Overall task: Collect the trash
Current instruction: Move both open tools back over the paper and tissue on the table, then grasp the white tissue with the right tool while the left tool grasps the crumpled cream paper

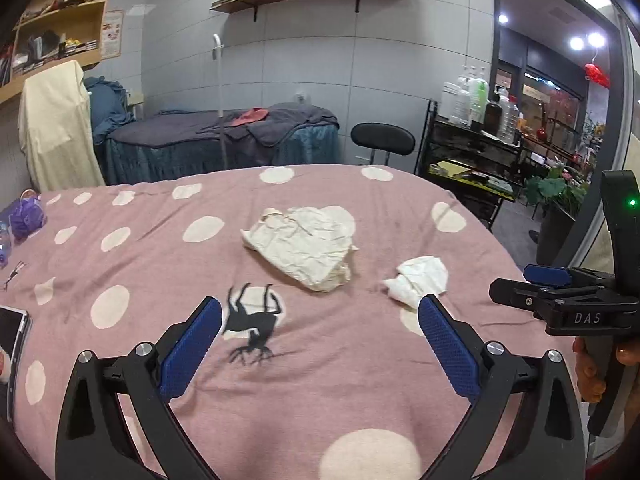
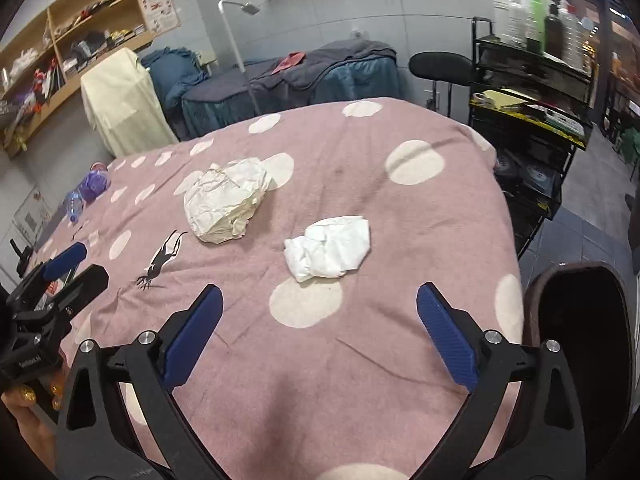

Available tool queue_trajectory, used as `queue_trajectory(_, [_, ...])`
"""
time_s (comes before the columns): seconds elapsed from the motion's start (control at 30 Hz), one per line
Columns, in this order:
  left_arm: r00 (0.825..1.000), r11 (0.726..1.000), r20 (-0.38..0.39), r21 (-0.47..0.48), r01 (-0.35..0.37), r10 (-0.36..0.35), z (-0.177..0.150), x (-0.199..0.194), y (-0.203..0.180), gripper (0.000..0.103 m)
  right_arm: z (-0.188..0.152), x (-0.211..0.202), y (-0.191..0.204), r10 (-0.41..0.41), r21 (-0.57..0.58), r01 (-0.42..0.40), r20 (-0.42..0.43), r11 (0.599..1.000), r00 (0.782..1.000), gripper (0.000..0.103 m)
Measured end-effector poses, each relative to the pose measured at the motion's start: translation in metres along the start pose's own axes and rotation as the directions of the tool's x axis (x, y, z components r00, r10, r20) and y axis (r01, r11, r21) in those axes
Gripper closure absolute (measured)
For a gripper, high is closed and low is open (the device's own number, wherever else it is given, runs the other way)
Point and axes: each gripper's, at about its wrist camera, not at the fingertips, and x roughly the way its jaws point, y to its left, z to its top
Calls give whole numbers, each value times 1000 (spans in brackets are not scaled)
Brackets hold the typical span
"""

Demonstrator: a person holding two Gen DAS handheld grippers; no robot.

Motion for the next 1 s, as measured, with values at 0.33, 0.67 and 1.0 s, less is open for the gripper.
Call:
queue_trajectory(0.33, [992,997,-94,16,-78,79,12,39,42,6,37,89,16,-128,-108,110,-173,988,977,6])
queue_trajectory(0.67, [972,997,-221,0,-77,76,25,101,37,6,46,142,-3,-144,-61,132,-302,989,942,22])
queue_trajectory(1.0, [953,979,-295,-204,11,-73,35,141,44,15,41,134,0,-127,-80,109,-279,991,952,76])
